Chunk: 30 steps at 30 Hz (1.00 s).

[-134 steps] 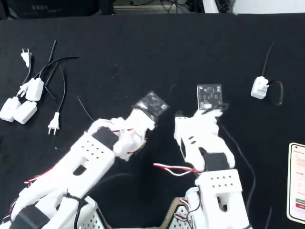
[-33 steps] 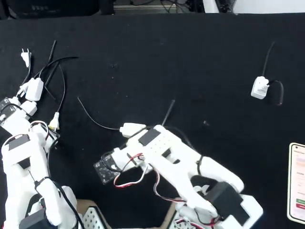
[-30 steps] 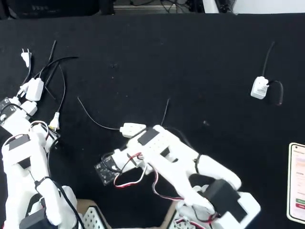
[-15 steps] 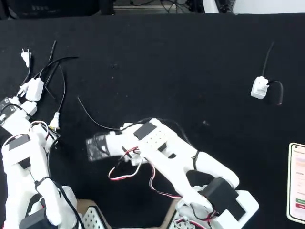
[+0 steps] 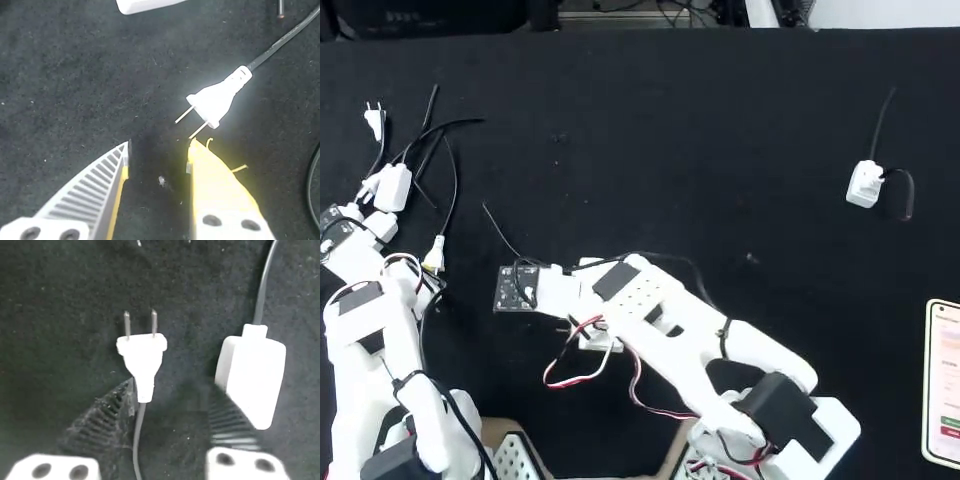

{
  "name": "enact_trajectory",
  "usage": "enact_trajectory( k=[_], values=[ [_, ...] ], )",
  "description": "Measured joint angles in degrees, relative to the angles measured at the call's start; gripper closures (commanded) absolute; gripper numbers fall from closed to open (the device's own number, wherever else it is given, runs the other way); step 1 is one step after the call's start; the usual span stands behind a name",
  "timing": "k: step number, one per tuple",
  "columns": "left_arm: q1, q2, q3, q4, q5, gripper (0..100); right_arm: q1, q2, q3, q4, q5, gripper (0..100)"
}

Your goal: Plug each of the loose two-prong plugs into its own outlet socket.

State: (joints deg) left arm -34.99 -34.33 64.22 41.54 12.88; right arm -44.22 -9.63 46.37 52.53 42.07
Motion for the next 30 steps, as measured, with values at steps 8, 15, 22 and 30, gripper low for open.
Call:
enact_trajectory(
  k=[8, 15, 22, 30],
  values=[
    [0.0, 0.0, 0.0, 0.0, 0.0, 81, -4.0, 0.0, 0.0, -0.9, 0.0, 75.4],
    [0.1, 0.0, 0.0, 0.0, 0.0, 81, -4.7, 0.4, 0.6, -1.2, 0.0, 75.4],
    [0.1, 0.0, 0.0, 0.0, 0.0, 81, -4.7, 5.6, 1.1, -4.3, -2.7, 75.6],
    [0.1, 0.0, 0.0, 0.0, 0.0, 81, -4.8, 5.6, 0.2, -5.2, -3.6, 96.8]
  ],
)
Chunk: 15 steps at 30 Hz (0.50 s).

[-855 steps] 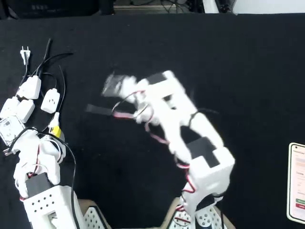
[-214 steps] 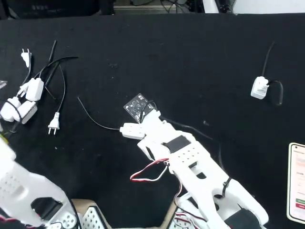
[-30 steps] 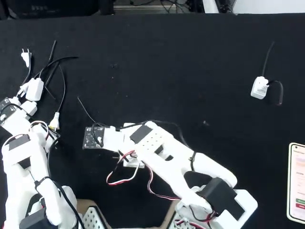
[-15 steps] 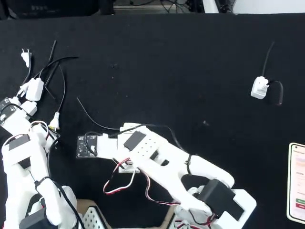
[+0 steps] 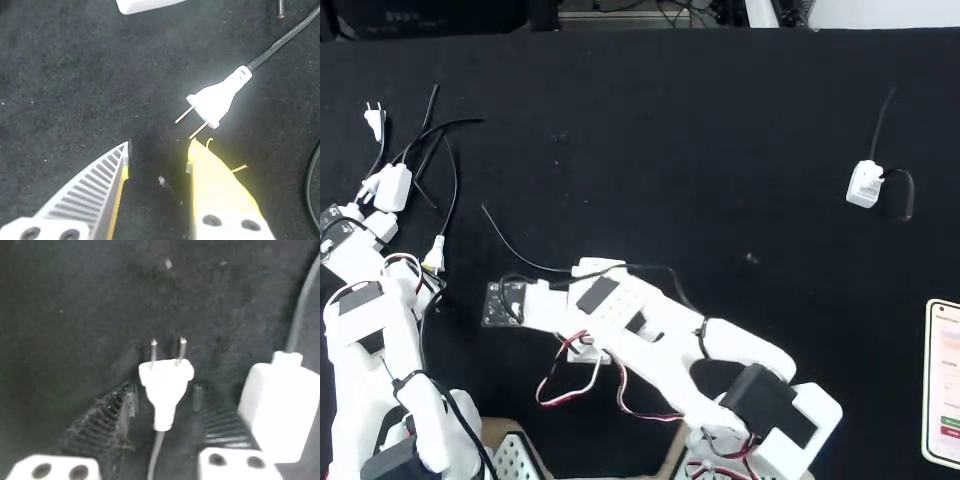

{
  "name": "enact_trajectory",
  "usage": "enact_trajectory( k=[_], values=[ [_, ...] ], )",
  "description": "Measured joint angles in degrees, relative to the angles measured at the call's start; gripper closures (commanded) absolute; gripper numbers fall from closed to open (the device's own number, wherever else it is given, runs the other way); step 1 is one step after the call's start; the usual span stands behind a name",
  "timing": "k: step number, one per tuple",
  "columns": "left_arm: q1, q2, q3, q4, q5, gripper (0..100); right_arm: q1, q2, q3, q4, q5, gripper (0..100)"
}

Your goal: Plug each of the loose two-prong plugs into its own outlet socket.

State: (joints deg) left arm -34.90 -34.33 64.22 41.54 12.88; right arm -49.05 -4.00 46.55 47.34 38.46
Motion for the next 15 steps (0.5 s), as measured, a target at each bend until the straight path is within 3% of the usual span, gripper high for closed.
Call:
enact_trajectory(
  k=[7, 15],
  values=[
    [0.0, 0.0, 0.0, 0.0, 0.0, 81, 0.9, -4.1, -0.1, 1.3, -0.2, 98.8],
    [2.2, 0.0, 0.0, 0.2, 0.0, 81, 5.2, -27.3, 8.0, 3.7, -0.4, 98.8]
  ],
)
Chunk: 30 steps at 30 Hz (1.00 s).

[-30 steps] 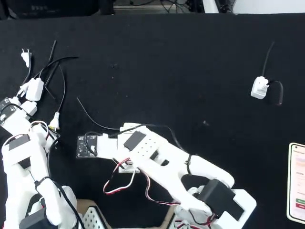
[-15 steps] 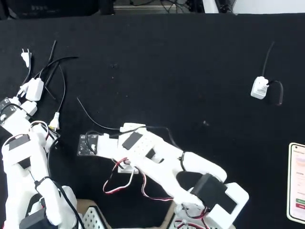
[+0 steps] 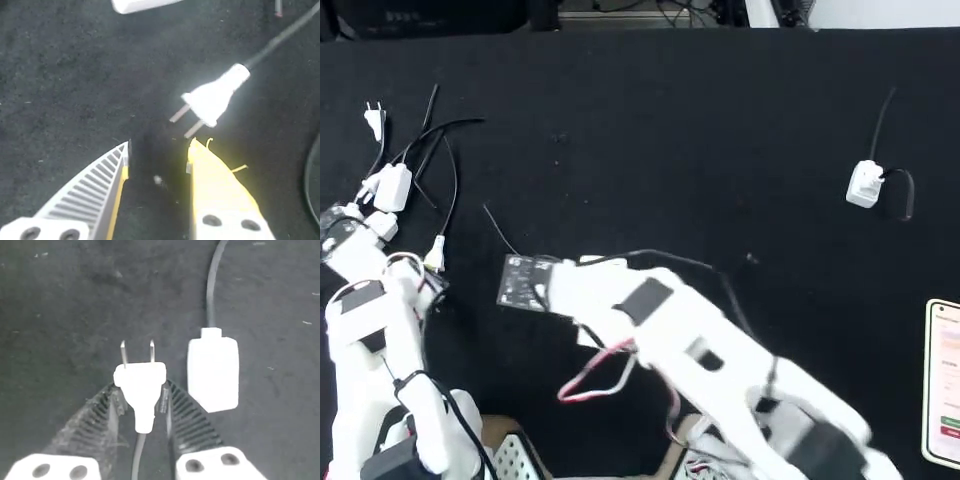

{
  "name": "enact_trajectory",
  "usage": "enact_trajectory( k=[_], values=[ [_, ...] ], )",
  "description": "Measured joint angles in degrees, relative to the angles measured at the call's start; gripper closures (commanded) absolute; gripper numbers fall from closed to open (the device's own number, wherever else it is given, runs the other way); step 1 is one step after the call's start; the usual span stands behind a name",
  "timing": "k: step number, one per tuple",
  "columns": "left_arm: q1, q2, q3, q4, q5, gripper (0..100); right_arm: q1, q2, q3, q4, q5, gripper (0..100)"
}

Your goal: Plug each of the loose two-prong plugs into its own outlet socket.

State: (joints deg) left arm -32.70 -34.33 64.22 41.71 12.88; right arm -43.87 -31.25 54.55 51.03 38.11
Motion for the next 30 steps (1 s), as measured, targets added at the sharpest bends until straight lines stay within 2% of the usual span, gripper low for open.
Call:
enact_trajectory(
  k=[4, 8, 15, 21, 30],
  values=[
    [4.0, -0.5, -1.3, 4.7, -3.2, 81, 0.3, -7.9, 6.6, -6.7, -4.0, 98.8],
    [7.2, -5.6, -2.0, 7.6, -5.2, 81, 0.3, -9.8, 11.3, -17.1, -8.9, 98.8],
    [12.0, -27.3, 7.0, 8.2, -7.8, 81, 0.3, -9.8, 11.9, -25.2, -12.7, 98.8],
    [16.7, -46.4, 14.7, 9.2, -8.2, 81, 0.3, -3.6, 11.9, -32.2, -20.0, 98.8],
    [22.2, -67.8, 20.7, 15.0, -8.5, 81, -0.8, 6.7, 11.1, -34.8, -21.2, 98.8]
  ],
)
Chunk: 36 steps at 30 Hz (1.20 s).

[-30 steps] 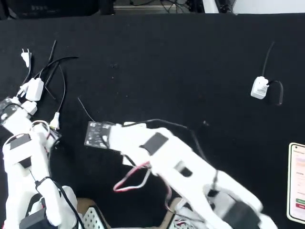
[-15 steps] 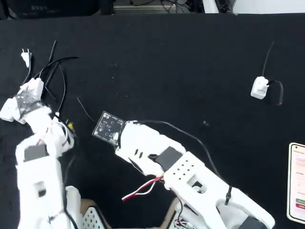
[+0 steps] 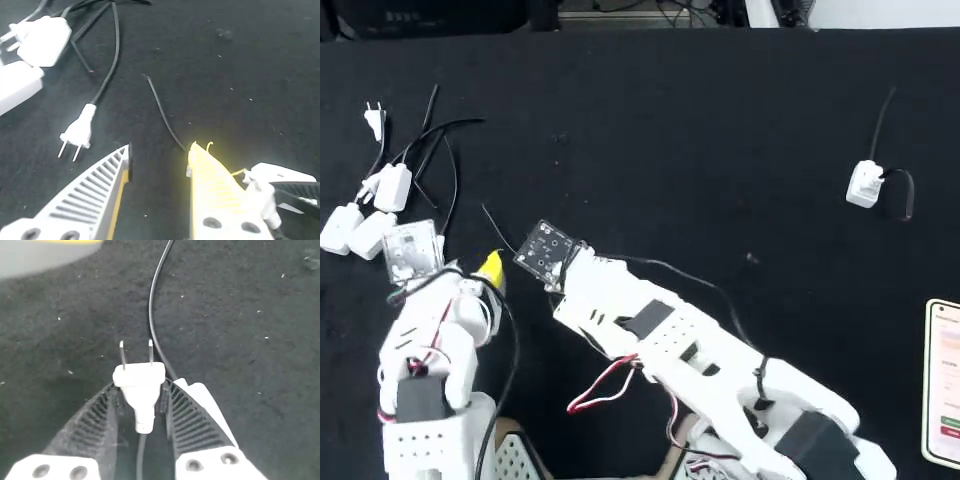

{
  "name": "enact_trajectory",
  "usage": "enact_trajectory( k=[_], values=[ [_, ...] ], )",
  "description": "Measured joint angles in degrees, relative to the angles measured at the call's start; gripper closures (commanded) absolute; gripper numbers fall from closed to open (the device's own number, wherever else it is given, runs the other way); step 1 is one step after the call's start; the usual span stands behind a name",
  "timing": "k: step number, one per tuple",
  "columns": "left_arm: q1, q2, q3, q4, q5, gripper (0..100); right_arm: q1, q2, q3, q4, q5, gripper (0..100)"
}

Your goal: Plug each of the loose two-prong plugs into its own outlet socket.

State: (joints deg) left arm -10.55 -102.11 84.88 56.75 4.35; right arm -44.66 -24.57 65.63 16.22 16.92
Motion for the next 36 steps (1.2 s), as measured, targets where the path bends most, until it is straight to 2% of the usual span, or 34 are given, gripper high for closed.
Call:
enact_trajectory(
  k=[3, 11, 27, 36],
  values=[
    [1.5, -1.5, 0.2, 1.1, -0.4, 81, -1.9, 0.0, -0.4, 0.0, 0.0, 98.8],
    [9.6, -1.4, 0.4, 3.2, -7.4, 81, -2.1, -3.3, -0.4, 3.3, 0.0, 98.8],
    [9.8, -2.0, 1.4, 3.5, -8.4, 81, -4.0, -15.0, -0.3, 14.1, -0.2, 98.8],
    [9.6, -2.1, 1.3, 2.9, -8.4, 81, -4.2, -22.0, 0.4, 14.2, -0.2, 98.8]
  ],
)
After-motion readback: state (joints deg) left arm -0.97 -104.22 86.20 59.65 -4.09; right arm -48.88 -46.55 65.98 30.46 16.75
